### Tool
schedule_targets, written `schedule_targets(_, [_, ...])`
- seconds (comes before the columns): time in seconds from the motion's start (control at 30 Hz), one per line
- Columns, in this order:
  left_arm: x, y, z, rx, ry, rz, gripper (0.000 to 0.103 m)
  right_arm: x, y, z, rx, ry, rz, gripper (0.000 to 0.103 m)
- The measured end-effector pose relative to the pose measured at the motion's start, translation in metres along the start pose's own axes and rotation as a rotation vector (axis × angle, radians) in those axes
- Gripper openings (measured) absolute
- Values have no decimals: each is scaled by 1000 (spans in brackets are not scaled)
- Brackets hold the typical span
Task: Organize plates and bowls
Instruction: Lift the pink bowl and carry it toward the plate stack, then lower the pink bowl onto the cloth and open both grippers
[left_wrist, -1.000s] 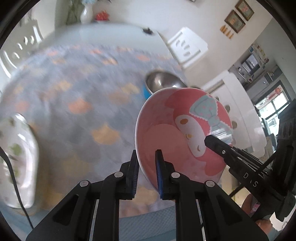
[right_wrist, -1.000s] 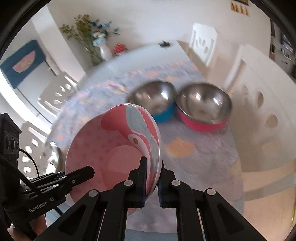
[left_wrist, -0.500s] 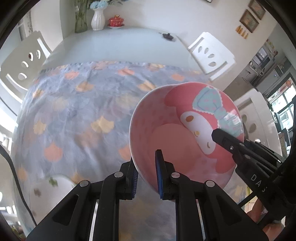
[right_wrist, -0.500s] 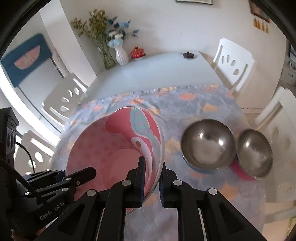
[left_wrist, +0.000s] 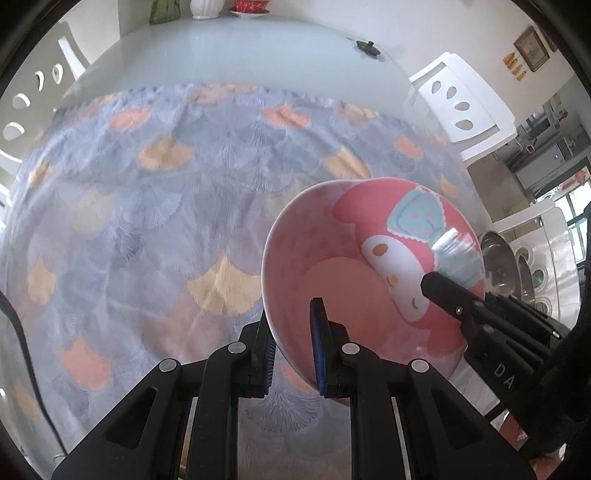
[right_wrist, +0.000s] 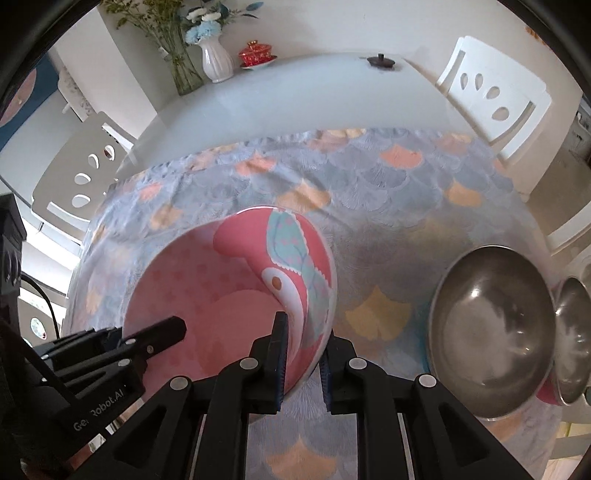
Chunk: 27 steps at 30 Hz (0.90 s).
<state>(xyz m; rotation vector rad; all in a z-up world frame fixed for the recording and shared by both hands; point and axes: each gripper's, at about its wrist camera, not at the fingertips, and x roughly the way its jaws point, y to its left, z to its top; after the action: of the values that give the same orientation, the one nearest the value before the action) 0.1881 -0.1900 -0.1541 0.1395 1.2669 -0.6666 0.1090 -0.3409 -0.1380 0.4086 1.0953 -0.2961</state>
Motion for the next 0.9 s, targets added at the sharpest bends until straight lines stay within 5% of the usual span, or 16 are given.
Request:
schedule_targets(0.4, [1,0,-15,-31,12,33,15,7,-13,-10,28,49,50,14])
schedule_targets(0.67, [-36,-5,-33,-57,-54,85,16,-42,-26,-22,26,-17,85,14])
schedule_targets(0.9, [-81,-27,-66,-53,-118,84,16,-88,-52,-67,75,-38,119,14])
